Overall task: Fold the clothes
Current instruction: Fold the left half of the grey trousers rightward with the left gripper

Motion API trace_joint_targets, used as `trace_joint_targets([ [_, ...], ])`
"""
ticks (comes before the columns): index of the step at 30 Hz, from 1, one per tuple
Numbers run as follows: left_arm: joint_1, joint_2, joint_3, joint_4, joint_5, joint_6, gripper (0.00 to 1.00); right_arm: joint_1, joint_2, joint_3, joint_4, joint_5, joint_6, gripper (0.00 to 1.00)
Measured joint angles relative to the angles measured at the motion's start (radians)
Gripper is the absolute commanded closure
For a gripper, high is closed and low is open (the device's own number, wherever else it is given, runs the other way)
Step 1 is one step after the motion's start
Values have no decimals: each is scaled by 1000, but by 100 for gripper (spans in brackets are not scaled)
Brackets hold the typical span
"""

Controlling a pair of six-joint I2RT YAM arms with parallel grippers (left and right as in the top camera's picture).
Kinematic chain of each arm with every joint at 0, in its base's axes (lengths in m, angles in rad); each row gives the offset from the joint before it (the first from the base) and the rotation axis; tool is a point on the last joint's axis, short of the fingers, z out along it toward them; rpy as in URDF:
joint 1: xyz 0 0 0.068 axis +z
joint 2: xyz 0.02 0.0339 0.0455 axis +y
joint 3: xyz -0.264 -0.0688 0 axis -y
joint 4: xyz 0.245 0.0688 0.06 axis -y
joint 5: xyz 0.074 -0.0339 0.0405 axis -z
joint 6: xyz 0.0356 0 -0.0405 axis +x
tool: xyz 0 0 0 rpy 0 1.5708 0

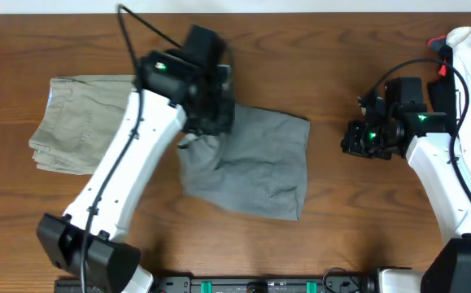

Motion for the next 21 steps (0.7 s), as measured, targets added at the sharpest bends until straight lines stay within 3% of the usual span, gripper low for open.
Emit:
trace_joint_targets([
  [10,-121,59,0,82,-105,-257,94,0,3,0,-25,12,0,99],
  [21,-227,251,0,187,-83,-406,93,0,19,0,-47,90,5,99],
])
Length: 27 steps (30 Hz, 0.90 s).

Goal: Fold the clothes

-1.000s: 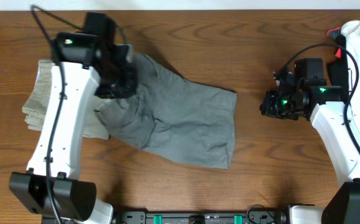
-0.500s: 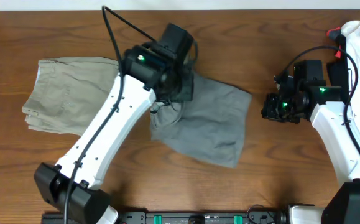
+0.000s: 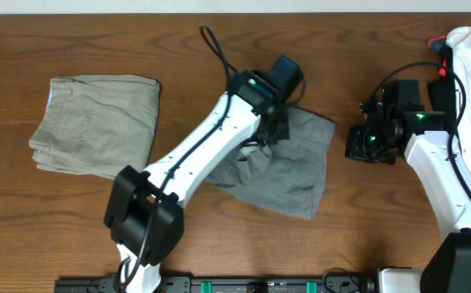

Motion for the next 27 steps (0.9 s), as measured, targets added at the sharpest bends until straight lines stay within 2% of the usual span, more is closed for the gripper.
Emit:
trace_joint_targets([
  [2,-16,11,0,22,14,-10,87,-1,0,0,-3,22,6,99],
  [3,-25,13,0,32,21,-12,78,-2,0,0,-4,32,8,98],
  [4,-31,14,0,40,28,-15,64,-3,0,0,-5,39,11,98],
  [7,-52,14,0,64,57,-26,59,-13,0,0,-4,53,15,98],
  [12,-87,14,0,69,108,-21,59,-43,0,0,-4,64,21,96],
  [15,-94,14,0,57,117,6,64,-49,0,0,-5,67,21,96],
  [19,-68,14,0,-18,81,38,66,-49,0,0,0,56,4,99],
  [20,-54,13,0,-42,58,48,69,-49,0,0,6,40,-11,99],
  [22,-24,10,0,-95,18,70,76,-50,0,-1,29,-48,-79,99],
  [27,61,-2,-39,-114,-40,150,77,-8,1,-1,32,-256,-204,98],
])
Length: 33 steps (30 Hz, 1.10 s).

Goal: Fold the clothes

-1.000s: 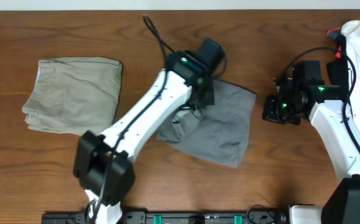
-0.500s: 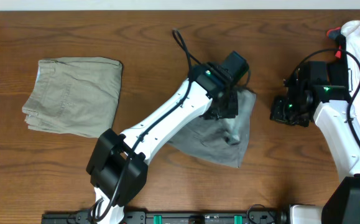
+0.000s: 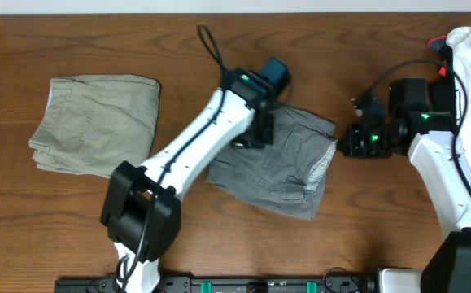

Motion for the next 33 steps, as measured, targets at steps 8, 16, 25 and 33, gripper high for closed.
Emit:
trace_joint_targets([
  [8,29,-13,-314,163,-10,48,78,238,49,-42,30,-90,-73,99],
  [16,29,-13,-491,291,-3,51,78,327,214,-149,58,5,-3,99],
  [25,86,-13,-491,311,11,105,78,320,255,-169,45,43,120,99],
  [33,244,-12,-278,148,6,151,77,315,254,-183,96,-116,128,99],
])
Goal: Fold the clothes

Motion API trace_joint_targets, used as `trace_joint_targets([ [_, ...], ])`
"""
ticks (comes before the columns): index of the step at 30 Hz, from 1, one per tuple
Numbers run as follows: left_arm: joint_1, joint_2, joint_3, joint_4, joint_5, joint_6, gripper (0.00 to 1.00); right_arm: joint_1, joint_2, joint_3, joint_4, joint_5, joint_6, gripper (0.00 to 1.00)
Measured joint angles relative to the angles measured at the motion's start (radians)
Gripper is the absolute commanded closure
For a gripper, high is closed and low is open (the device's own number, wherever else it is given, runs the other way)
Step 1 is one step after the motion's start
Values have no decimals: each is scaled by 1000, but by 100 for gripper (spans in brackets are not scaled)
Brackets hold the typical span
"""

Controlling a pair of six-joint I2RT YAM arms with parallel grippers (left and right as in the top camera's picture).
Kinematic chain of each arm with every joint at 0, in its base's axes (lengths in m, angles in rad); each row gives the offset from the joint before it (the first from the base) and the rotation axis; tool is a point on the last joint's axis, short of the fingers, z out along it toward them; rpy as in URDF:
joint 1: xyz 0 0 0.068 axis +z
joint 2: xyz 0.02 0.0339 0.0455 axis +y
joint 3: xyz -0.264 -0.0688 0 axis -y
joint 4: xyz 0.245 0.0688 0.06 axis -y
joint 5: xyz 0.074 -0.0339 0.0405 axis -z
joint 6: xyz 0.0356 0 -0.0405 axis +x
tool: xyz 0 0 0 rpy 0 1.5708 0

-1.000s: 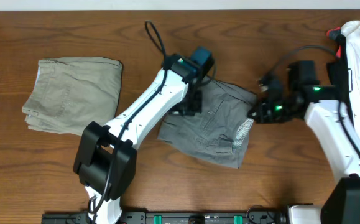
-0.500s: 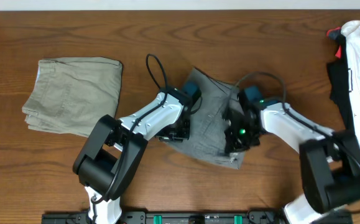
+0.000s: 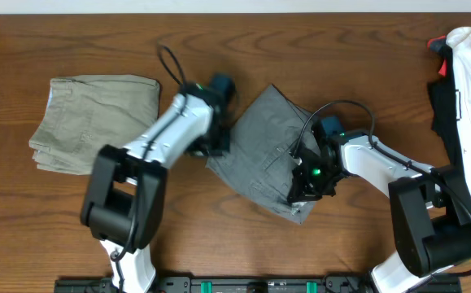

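Observation:
Grey shorts (image 3: 261,146) lie folded and skewed at the table's middle, one corner pointing to the far side. My left gripper (image 3: 219,145) is down at their left edge, its fingers hidden under the wrist. At the shorts' near right corner my right gripper (image 3: 303,190) presses on the cloth, its fingers hidden too. A folded khaki garment (image 3: 95,124) lies at the left.
A pile of white clothes with a dark piece (image 3: 440,110) beside it sits at the far right edge. Bare brown table (image 3: 365,65) lies between the shorts and that pile. Both arms' cables arch over the shorts.
My left gripper has moved from the shorts' far middle to their left edge. My right gripper has come from beside the shorts onto their near right corner. The shorts are turned and narrower.
First my left gripper was at the grey shorts' far left corner while the right hovered off to the right. Then the left was over the shorts' far right part, with cloth folded across. By now both grippers are on the shorts' edges.

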Motion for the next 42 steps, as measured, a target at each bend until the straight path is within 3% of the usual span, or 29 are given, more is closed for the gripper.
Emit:
trace_joint_targets([
  [8,154,-51,145,-198,43,6,77,-21,-203,-3,161,137,-28,95],
  [13,130,-93,133,-196,128,2,76,-79,-274,22,282,250,-29,92],
  [20,-39,-96,-81,51,176,-75,67,-158,-172,23,322,369,-18,96],
  [27,-172,-95,-269,346,185,-124,68,-182,-87,23,217,372,-1,99],
  [35,-149,-95,-320,505,84,-54,68,-116,-77,24,21,304,65,99],
  [40,-55,-95,-293,583,67,2,67,-13,-76,24,-15,264,147,98],
  [41,-30,-94,-271,564,82,7,62,2,-76,24,-12,259,156,98],
  [42,-3,-93,-240,534,100,14,50,14,-76,24,-3,254,171,98],
])
